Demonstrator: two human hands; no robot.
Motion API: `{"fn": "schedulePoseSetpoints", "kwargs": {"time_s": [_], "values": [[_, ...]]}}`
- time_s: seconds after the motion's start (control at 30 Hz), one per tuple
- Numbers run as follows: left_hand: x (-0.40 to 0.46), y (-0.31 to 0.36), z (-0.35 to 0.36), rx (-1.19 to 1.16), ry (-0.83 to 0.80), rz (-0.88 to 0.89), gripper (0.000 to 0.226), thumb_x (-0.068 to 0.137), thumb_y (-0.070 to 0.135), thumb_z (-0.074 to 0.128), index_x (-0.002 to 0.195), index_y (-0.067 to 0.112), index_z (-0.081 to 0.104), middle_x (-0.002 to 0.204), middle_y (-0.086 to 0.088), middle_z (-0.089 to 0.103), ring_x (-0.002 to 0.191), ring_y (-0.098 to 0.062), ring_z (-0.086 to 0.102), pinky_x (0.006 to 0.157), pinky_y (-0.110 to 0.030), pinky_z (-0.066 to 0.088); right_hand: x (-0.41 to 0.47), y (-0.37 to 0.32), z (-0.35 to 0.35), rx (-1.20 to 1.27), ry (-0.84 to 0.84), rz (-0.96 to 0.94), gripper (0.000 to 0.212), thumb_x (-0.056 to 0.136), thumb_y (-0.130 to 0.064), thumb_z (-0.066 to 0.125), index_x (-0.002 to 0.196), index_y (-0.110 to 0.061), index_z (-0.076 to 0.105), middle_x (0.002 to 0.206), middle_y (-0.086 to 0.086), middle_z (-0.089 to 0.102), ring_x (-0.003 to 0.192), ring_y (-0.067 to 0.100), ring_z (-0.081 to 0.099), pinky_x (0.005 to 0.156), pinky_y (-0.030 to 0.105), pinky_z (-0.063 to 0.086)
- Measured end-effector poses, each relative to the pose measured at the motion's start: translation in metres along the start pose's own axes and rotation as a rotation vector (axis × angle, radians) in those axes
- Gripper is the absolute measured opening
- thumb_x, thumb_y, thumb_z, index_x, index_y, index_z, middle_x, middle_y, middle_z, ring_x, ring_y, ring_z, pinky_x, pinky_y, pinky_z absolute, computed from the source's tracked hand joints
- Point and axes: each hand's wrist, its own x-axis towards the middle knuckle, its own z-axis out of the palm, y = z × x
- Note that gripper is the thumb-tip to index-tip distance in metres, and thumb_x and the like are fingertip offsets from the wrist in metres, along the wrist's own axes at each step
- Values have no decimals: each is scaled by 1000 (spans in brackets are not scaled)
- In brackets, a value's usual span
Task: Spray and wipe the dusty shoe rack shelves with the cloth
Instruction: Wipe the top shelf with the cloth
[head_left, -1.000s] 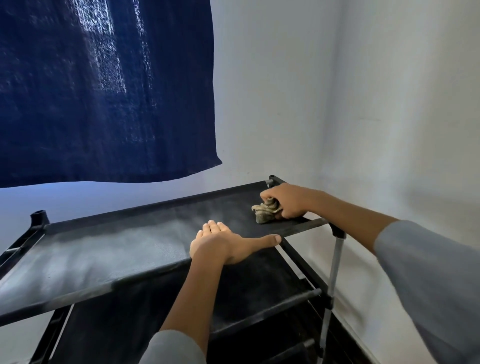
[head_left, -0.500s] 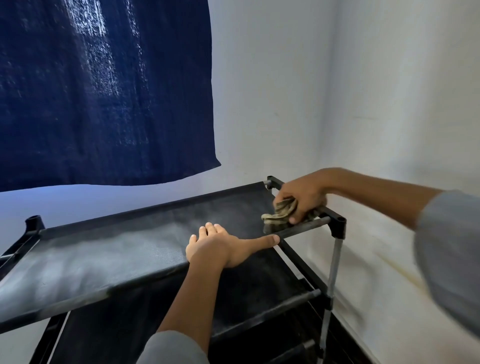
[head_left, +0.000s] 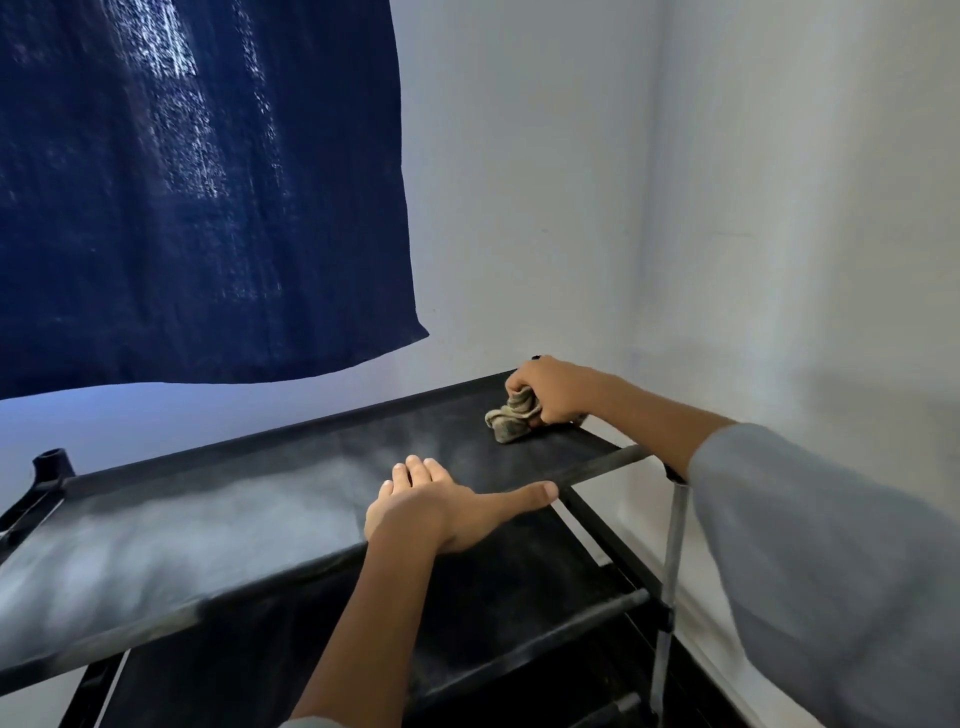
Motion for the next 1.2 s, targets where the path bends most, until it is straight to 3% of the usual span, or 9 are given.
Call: {"fn": "schedulePoseSetpoints", "kwargs": {"time_s": [0.07,0.3,0.4,0.5,0.6,0.67,0.8,1.0,1.2], "values": [[2,0,1,9,-3,2,146,47,102,26,155,8,-5,164,-7,-8,151,-22,-5,120,-42,7,20,-3,2,-70,93,26,30,80,-9,68,106,-23,61,104,4,56,91,26,58,72,29,43],[4,0,0,8,12,6,153,37,102,22,156,8,-3,164,-8,-6,151,-23,-4,120,-43,7,38,-3,1,-117,131,59,33,78,-13,70,110,-20,61,115,6,60,100,29,59,73,29,41],[1,-1,1,17,65,9,151,40,104,23,156,10,4,165,-7,1,151,-24,2,121,-43,10,13,-3,-8,-125,-64,28,37,79,-16,73,113,-20,61,114,3,64,101,25,61,83,34,51],[-2,0,1,12,74,-3,151,40,105,23,156,10,7,165,-6,4,151,-25,5,121,-43,12,-24,0,-24,-102,-314,4,24,79,-17,72,84,-37,61,99,2,66,94,26,64,86,47,54],[-7,2,0,11,74,-12,148,44,104,26,156,10,6,165,-7,4,151,-26,5,120,-44,12,-58,-2,-47,-138,-439,-30,25,80,-19,72,71,-36,55,79,-8,60,82,17,61,83,35,50],[-9,2,0,10,81,-7,143,50,103,28,156,9,5,165,-7,2,151,-26,4,119,-43,12,-68,-5,-52,-114,-405,-48,26,80,-16,72,73,-32,53,75,-11,57,77,11,55,81,31,46],[-9,-1,-1,1,63,4,148,43,102,26,156,8,4,164,-9,1,151,-26,4,119,-43,13,-60,-5,-33,-76,-267,-36,26,77,-17,75,75,-33,54,86,-6,61,88,17,60,85,39,53],[-2,0,-1,2,22,1,152,40,102,24,156,8,-1,164,-9,-4,151,-25,-1,119,-43,10,-10,-11,-8,-23,-58,8,40,78,-13,74,115,-12,60,113,4,63,102,21,59,81,27,46],[6,1,2,18,21,-4,145,50,102,28,155,8,-5,164,-8,-8,151,-23,-5,120,-43,8,53,-13,-5,23,69,83,45,74,-15,75,117,-15,61,120,7,61,105,25,60,81,26,48]]}}
